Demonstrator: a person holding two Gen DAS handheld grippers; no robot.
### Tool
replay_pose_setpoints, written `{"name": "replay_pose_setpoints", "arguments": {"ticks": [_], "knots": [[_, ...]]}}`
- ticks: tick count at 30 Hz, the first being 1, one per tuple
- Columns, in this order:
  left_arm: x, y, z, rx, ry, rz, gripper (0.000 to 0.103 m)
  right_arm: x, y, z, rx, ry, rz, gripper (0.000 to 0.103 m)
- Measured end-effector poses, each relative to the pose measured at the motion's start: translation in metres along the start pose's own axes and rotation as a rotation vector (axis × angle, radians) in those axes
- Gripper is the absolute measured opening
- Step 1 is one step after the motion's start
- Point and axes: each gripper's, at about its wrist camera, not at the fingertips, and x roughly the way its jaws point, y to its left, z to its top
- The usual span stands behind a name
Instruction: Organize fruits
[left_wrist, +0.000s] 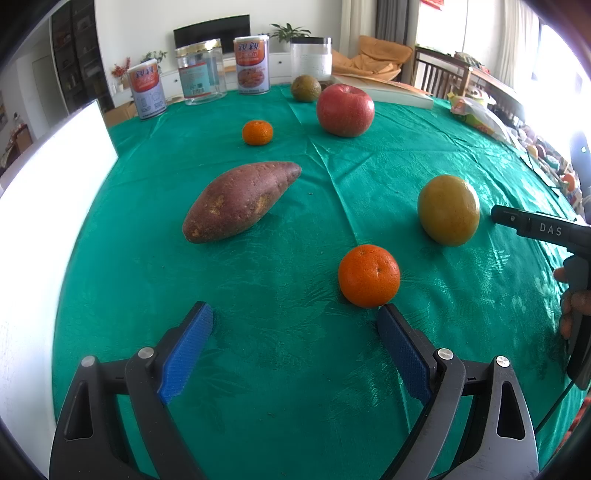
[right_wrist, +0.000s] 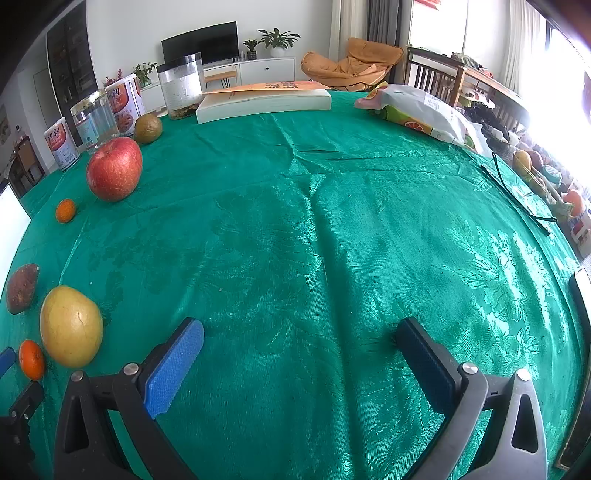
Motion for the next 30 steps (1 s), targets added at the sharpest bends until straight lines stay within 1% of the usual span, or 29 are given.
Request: {"name": "replay_pose_setpoints", "arguments": {"ticks": [3,9,11,13,17,20,23,25,27,28,30], "knots": [[0.0,0.0,0.0,0.0,0.0,0.0,0.093,-0.002,-0.003,-0.001,0.018,-0.012,0.012,0.103],[0.0,0.0,0.0,0.0,0.0,0.0,0.093,-0.021,-0.02,-0.005,0.117,-0.106,0.013,0.103],[0.0,0.0,0.0,-0.001,0.0,0.0,0.093,-0.026,-0.022,-0.008,0.138,-0.121,0.022,0.103],[0.0,0.0,0.0,-0.001,0.0,0.0,0.092,-0.03,-0.024,-0.014,0.157,-0.119,0.04,0.103],[0.0,0.0,0.0,-0.001,0.0,0.0,0.092,-0.038,-0.025,-0.028,0.189,-0.072,0.088,0.103],[0.0,0.0,0.0,-0.001,0.0,-0.001,0.092,-0.043,-0.027,-0.04,0.196,-0.053,0.113,0.103],[-0.001,0.002,-0.001,-0.006,-0.004,-0.026,0.092,-0.043,-0.029,-0.046,0.179,-0.054,0.117,0.103],[-0.007,0.009,-0.002,-0.021,-0.006,-0.084,0.092,-0.043,-0.031,-0.047,0.178,-0.057,0.109,0.103],[-0.016,0.022,-0.003,-0.079,-0.024,-0.131,0.092,-0.043,-0.029,-0.048,0.167,-0.064,0.099,0.103],[-0.021,0.027,0.0,-0.092,-0.042,-0.138,0.092,-0.042,-0.027,-0.048,0.16,-0.06,0.091,0.103],[-0.024,0.033,0.013,-0.084,-0.049,-0.099,0.092,-0.041,-0.025,-0.047,0.147,-0.053,0.077,0.103]]}}
